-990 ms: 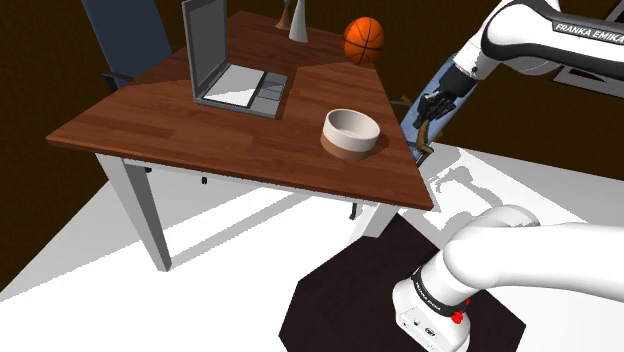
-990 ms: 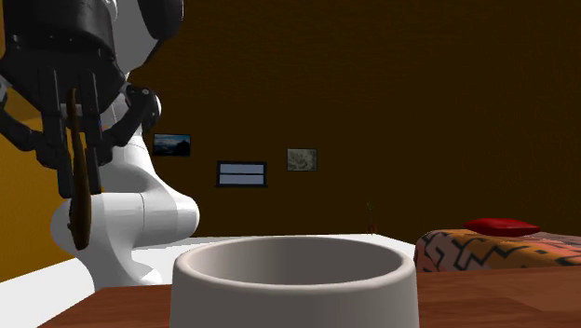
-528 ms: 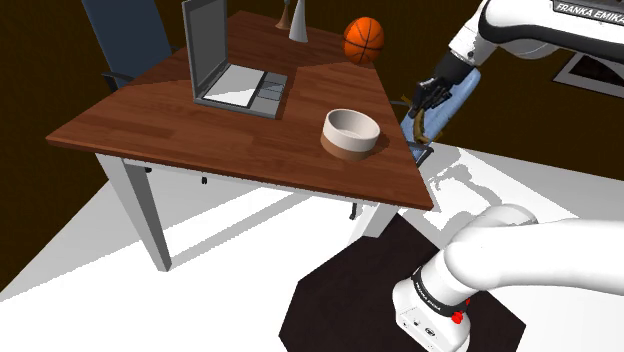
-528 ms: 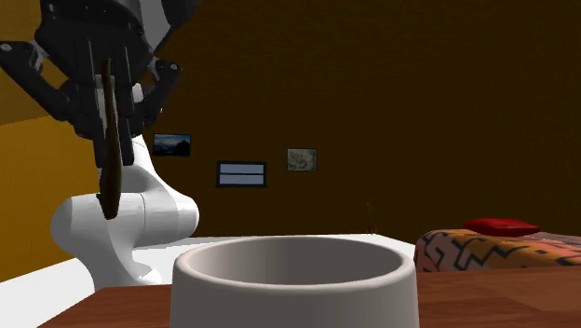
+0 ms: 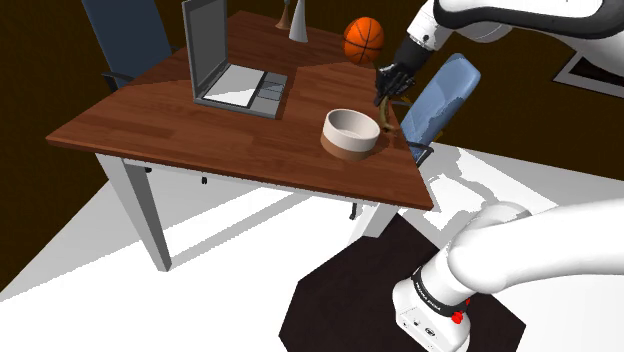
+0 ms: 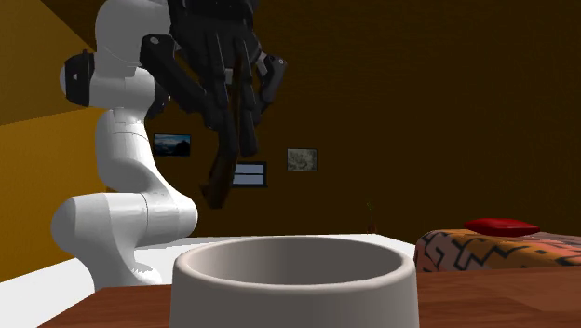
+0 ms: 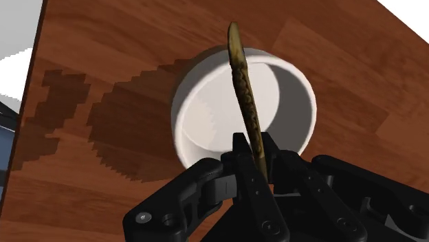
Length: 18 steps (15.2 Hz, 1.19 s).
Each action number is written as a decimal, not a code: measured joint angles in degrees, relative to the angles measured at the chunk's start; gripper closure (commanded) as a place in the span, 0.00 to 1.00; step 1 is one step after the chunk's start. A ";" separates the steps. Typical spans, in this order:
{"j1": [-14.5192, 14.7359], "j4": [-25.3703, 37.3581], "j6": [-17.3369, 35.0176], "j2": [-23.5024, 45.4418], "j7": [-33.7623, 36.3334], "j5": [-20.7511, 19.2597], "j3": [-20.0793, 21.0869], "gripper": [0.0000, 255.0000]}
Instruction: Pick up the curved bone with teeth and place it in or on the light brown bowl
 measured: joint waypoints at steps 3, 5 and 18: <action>1.53 3.15 1.26 4.16 2.64 1.36 2.05 1.00; 1.96 4.06 2.02 5.78 3.24 1.76 2.51 1.00; 1.92 -4.87 13.92 6.59 1.88 2.15 1.99 1.00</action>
